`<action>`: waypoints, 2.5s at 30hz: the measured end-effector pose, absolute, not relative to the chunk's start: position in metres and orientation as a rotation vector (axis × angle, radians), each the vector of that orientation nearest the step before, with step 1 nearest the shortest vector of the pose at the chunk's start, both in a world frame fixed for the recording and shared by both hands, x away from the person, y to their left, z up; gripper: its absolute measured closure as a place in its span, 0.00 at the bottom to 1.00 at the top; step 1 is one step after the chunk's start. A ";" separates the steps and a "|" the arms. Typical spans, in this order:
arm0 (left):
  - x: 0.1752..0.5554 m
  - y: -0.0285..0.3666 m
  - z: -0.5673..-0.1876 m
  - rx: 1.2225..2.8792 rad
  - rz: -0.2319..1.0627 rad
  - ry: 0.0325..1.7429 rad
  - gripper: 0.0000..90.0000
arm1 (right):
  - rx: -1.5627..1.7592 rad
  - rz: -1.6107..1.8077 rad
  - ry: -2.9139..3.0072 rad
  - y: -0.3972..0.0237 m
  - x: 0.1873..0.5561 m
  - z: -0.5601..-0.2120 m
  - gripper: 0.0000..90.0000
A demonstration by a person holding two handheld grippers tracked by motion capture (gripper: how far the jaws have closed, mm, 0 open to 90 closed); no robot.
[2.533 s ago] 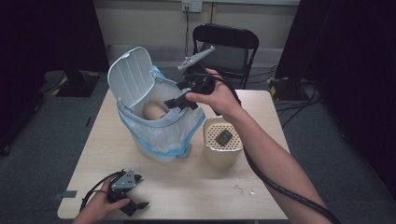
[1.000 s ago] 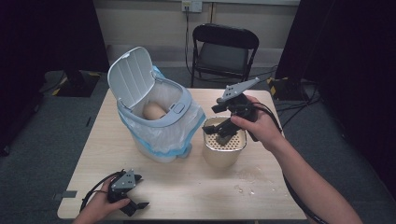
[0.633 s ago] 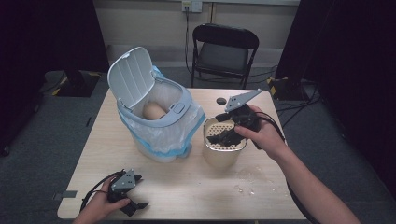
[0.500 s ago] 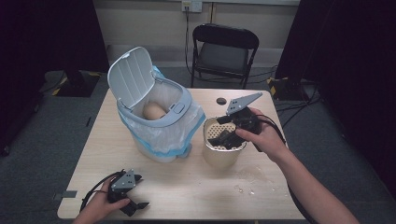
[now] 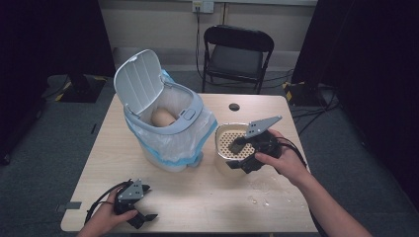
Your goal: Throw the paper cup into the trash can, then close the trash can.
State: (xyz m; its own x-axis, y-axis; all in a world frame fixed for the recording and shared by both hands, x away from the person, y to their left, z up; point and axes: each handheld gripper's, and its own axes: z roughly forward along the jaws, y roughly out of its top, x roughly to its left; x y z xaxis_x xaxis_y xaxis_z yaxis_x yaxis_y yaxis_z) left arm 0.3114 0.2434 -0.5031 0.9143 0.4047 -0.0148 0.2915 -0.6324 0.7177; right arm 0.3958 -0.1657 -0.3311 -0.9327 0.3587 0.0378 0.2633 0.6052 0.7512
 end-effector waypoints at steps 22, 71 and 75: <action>0.311 0.243 -0.503 2.296 0.189 0.494 0.00 | 0.554 1.294 2.723 -0.195 0.372 -0.361 0.16; 0.311 0.243 -0.503 2.292 0.189 0.499 0.00 | 0.738 1.101 2.695 -0.268 0.358 -0.488 0.16; 0.310 0.243 -0.503 2.290 0.190 0.501 0.00 | 0.734 1.090 2.690 -0.271 0.358 -0.492 0.16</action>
